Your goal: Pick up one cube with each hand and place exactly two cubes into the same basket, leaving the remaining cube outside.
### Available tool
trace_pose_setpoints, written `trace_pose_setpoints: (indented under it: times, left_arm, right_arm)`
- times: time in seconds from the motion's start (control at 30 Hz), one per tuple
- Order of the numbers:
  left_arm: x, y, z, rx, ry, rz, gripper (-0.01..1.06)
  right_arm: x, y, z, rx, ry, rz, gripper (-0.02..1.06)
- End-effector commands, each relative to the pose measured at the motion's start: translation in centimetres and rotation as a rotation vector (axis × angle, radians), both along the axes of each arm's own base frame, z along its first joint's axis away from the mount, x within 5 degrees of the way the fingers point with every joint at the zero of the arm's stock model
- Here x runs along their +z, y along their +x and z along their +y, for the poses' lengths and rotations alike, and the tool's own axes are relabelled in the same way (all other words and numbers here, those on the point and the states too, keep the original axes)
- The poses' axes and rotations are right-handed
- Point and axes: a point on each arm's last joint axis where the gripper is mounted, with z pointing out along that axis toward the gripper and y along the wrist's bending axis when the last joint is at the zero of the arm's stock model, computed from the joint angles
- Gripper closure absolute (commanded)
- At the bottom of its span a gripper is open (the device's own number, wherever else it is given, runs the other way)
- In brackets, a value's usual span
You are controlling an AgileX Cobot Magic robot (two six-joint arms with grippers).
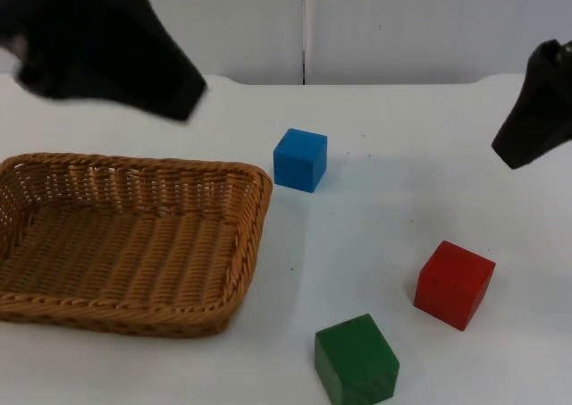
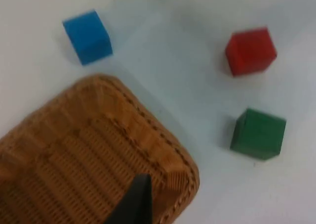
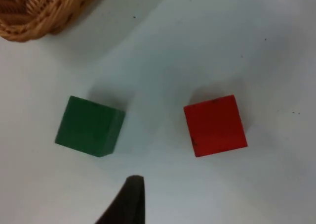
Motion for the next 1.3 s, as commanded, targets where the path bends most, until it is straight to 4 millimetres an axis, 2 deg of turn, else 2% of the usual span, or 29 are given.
trace_pose_setpoints:
  times: [0.0, 0.13, 0.17, 0.3, 0.33, 0.53, 0.57, 0.77, 0.97, 1.27]
  left_arm:
    - [-0.6, 0.1, -1.1, -0.01, 0.059, -0.009, 0.0]
    - [-3.3, 0.0, -4.4, -0.083, 0.159, 0.029, 0.0]
    - [-3.3, 0.0, -4.4, -0.083, 0.159, 0.029, 0.0]
    - [-6.3, -0.4, -7.9, -0.162, 0.229, 0.058, 0.0]
    - [-6.3, -0.4, -7.9, -0.162, 0.229, 0.058, 0.0]
    - [-9.7, -1.2, -11.7, -0.268, 0.278, 0.075, 0.0]
    - [-9.7, -1.2, -11.7, -0.268, 0.278, 0.075, 0.0]
    - [-11.6, -0.1, -13.5, -0.266, 0.293, 0.095, 0.0]
    - [-12.8, 0.3, -14.1, -0.261, 0.282, 0.092, 0.0]
    - [-14.1, 0.6, -14.9, -0.261, 0.257, 0.087, 0.0]
  right_arm:
    - [0.0, 0.1, 0.2, 0.027, -0.031, -0.009, -0.01]
    - [-0.3, 0.3, 0.2, 0.034, -0.039, -0.009, -0.01]
    - [-0.3, 0.3, 0.2, 0.034, -0.039, -0.009, -0.01]
    - [-1.1, 0.7, 0.3, 0.044, -0.061, 0.003, -0.01]
    - [-1.1, 0.7, 0.3, 0.044, -0.061, 0.003, -0.01]
    - [-3.8, 2.1, 0.8, 0.046, -0.099, 0.05, -0.01]
    - [-3.8, 2.1, 0.8, 0.046, -0.099, 0.05, -0.01]
    - [-6.9, 3.2, 1.3, 0.07, -0.132, 0.098, -0.01]
    - [-8.6, 4.1, 1.6, 0.075, -0.137, 0.09, -0.01]
    - [-9.3, 4.4, 1.8, 0.112, -0.144, 0.073, -0.01]
